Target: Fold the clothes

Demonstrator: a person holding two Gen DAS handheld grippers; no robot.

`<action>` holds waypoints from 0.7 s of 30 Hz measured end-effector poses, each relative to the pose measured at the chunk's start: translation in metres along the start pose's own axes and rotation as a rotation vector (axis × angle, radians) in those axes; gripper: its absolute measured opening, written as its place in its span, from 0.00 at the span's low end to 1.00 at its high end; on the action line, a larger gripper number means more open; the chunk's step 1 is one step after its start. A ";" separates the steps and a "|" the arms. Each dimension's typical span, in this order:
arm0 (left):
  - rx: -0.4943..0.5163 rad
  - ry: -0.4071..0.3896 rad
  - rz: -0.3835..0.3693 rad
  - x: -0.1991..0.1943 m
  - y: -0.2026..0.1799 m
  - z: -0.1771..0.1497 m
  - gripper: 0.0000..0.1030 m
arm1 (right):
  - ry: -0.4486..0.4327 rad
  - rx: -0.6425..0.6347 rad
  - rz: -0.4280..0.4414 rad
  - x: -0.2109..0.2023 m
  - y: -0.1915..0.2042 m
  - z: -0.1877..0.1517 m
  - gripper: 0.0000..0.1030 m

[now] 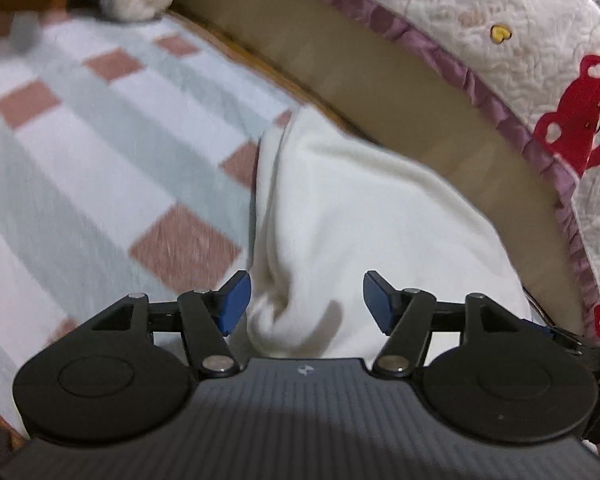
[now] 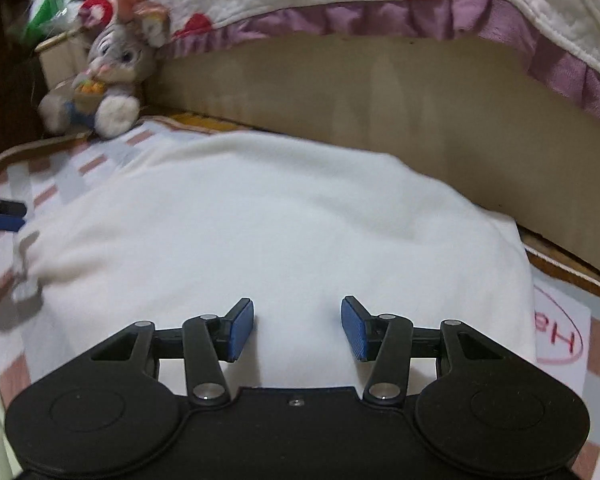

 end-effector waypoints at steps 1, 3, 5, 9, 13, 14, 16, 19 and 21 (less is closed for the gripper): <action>0.016 0.005 0.001 0.005 -0.001 -0.003 0.62 | 0.002 -0.012 -0.006 -0.004 0.003 -0.002 0.53; 0.045 0.012 -0.002 0.013 -0.004 -0.010 0.62 | 0.013 -0.027 -0.007 -0.004 0.012 -0.004 0.53; 0.087 0.025 -0.002 0.023 -0.008 -0.013 0.13 | 0.010 -0.018 -0.023 -0.014 0.010 -0.008 0.53; 0.181 -0.060 0.018 -0.003 -0.025 0.005 0.13 | -0.003 0.048 -0.058 -0.026 0.003 -0.017 0.53; 0.100 -0.076 0.034 -0.020 0.000 0.014 0.12 | 0.027 0.052 -0.042 -0.025 0.007 -0.023 0.53; 0.084 -0.041 0.063 -0.011 0.012 0.008 0.11 | 0.060 0.028 -0.040 -0.021 0.009 -0.029 0.53; 0.083 0.010 0.108 0.003 0.022 -0.005 0.11 | 0.110 0.002 -0.052 -0.016 0.010 -0.043 0.53; 0.126 0.032 0.160 0.007 0.022 -0.009 0.12 | 0.131 -0.015 -0.069 -0.015 0.012 -0.052 0.54; 0.161 0.027 0.199 0.004 0.019 -0.009 0.13 | 0.102 -0.018 -0.066 -0.021 0.014 -0.042 0.53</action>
Point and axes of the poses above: each gripper's, at about its wrist camera, not at the fingertips, and x roughly the way its jaws point, y to its left, z to its top, the point moved 10 cm from there along x, roughly the way its jaws point, and after that the axes turned 6 degrees about -x, right-handed, at the moved point
